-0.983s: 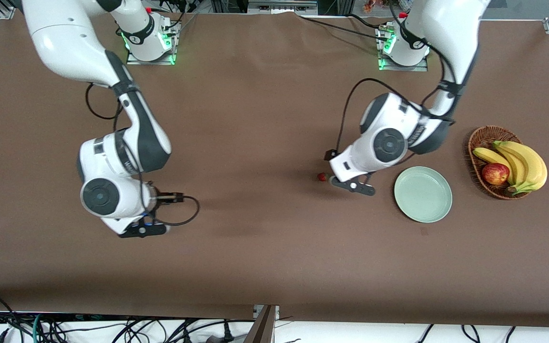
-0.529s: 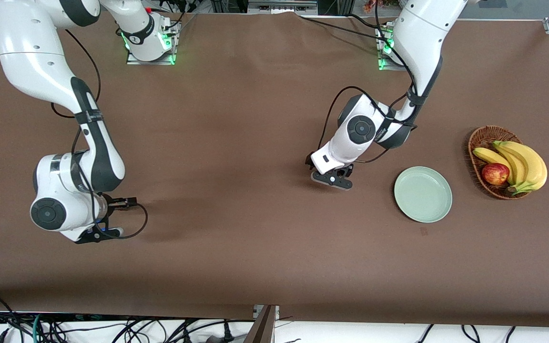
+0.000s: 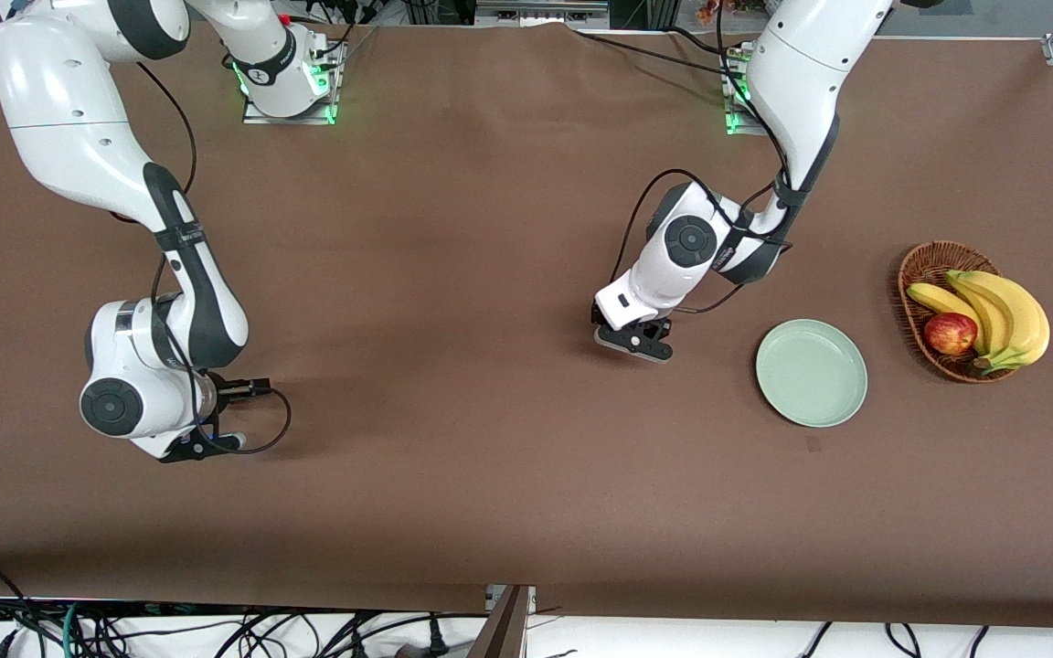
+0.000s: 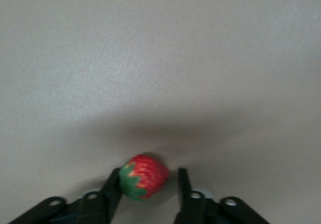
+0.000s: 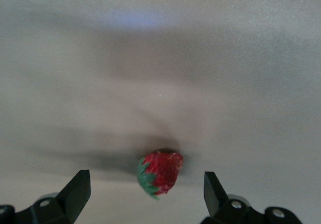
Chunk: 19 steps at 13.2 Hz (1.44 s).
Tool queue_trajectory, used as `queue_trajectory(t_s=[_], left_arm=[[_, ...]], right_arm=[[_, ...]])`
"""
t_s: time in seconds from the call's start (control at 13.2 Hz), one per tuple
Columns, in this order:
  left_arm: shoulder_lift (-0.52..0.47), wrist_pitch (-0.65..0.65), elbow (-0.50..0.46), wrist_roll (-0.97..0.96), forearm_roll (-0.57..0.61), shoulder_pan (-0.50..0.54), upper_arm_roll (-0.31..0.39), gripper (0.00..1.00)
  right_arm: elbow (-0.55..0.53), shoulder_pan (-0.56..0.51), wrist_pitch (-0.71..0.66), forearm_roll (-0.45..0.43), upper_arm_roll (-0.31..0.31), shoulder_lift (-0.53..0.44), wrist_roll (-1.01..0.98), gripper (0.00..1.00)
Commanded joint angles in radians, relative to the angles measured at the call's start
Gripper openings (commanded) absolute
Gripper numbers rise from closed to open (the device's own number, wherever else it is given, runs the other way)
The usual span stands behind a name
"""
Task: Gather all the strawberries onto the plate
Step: 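Grasp the strawberry with the left gripper while the right gripper withdraws, then drop the strawberry on the plate while the right gripper grasps another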
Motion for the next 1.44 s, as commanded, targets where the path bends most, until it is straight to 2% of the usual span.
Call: queue_trajectory(t_s=[0.0, 0.08, 0.15, 0.38, 0.45, 0.68, 0.76, 0.83, 0.91, 1.06, 1.21, 1.29, 1.36], left_arm=[[-0.019, 0.000, -0.003, 0.004, 0.091, 0.002, 0.007, 0.00], [-0.031, -0.004, -0.005, 0.019, 0.096, 0.005, 0.007, 0.00], [-0.058, -0.045, -0.005, 0.066, 0.096, 0.022, 0.009, 0.00], [-0.140, -0.295, 0.032, 0.302, 0.096, 0.120, 0.007, 0.00], [-0.154, -0.358, 0.049, 0.405, 0.096, 0.160, 0.006, 0.00], [-0.177, -0.506, 0.083, 0.710, 0.096, 0.273, 0.010, 0.00], [-0.177, -0.511, 0.083, 0.817, 0.096, 0.313, 0.018, 0.00], [-0.169, -0.511, 0.083, 0.922, 0.096, 0.367, 0.018, 0.00], [-0.155, -0.505, 0.083, 1.000, 0.096, 0.413, 0.016, 0.05], [-0.106, -0.482, 0.083, 1.112, 0.094, 0.478, 0.015, 0.06], [-0.082, -0.448, 0.080, 1.182, 0.094, 0.504, 0.015, 0.08], [-0.071, -0.434, 0.080, 1.202, 0.094, 0.522, 0.013, 0.24], [-0.059, -0.426, 0.080, 1.208, 0.087, 0.533, 0.013, 0.55]], right_arm=[[-0.027, -0.015, 0.019, -0.008, 0.011, -0.016, -0.011, 0.86], [-0.026, -0.015, 0.012, -0.008, 0.011, -0.017, -0.011, 0.67], [-0.026, -0.015, 0.011, -0.008, 0.011, -0.017, -0.011, 0.52], [-0.024, -0.015, 0.008, -0.009, 0.011, -0.019, -0.030, 0.23], [-0.023, -0.015, 0.008, -0.008, 0.011, -0.019, -0.045, 0.17], [-0.014, 0.017, -0.036, 0.009, 0.052, -0.028, -0.027, 0.15], [-0.011, 0.030, -0.049, 0.061, 0.078, -0.031, 0.023, 0.15], [-0.011, 0.046, -0.047, 0.105, 0.109, -0.031, 0.106, 0.15], [-0.011, 0.077, -0.038, 0.112, 0.132, -0.031, 0.196, 0.15], [0.017, 0.193, -0.006, 0.117, 0.138, -0.025, 0.412, 0.15], [0.038, 0.313, 0.084, 0.117, 0.137, -0.013, 0.624, 0.15], [0.040, 0.361, 0.159, 0.121, 0.138, -0.005, 0.692, 0.15], [0.040, 0.414, 0.230, 0.121, 0.140, 0.001, 0.762, 0.15]])
